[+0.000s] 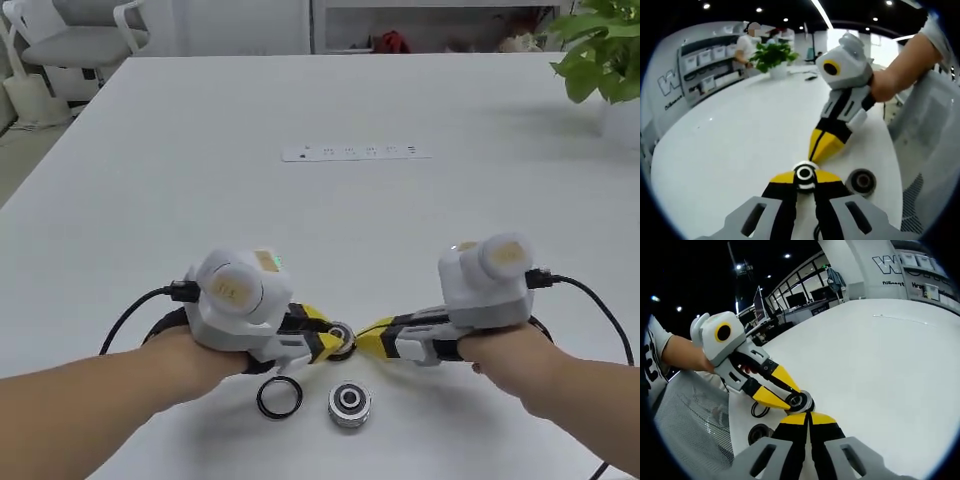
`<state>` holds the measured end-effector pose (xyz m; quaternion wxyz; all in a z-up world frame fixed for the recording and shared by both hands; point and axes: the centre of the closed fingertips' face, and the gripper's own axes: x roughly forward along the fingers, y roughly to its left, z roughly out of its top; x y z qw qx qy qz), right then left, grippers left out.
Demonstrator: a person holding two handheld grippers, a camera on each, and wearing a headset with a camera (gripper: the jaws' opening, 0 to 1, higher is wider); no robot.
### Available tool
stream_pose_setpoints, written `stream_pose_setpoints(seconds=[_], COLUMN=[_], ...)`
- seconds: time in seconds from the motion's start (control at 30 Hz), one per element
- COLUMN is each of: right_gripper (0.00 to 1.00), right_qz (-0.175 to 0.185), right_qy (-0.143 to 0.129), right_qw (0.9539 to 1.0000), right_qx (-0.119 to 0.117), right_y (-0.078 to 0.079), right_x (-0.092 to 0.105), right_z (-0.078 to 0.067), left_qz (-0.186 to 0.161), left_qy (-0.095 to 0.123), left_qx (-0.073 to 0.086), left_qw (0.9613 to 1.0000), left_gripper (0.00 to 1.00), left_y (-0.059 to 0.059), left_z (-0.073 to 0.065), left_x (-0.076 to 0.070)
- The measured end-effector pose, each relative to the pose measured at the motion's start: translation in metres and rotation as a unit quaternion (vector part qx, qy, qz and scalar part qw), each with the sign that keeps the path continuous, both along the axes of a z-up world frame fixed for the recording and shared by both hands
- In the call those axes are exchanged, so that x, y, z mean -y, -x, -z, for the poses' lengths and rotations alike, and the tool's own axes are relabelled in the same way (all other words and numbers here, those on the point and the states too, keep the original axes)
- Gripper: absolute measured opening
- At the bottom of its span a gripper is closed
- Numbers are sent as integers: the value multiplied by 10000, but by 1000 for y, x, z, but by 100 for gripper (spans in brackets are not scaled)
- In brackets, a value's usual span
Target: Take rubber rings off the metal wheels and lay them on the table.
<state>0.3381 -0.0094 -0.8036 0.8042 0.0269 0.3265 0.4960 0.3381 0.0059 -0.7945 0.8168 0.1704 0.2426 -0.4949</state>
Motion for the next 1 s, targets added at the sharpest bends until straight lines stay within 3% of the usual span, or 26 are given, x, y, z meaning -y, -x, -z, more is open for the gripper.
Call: stream_pose_setpoints(seconds=[0.37,1.0], right_gripper=[0,0], right_qz=[470,255], right_qy=[-572,-441], right_qw=[9963,9981], right_qx=[-436,-337], right_y=[0,6], right_x=[-3,-12], right_z=[-9,-14], left_qz=[-116,-155], left_qy=[-98,-258], left_qx=[54,95], left_qw=[9999,9995], left_gripper=[13,12], left_y=[2,6], left_z=[0,0], left_x=[1,0])
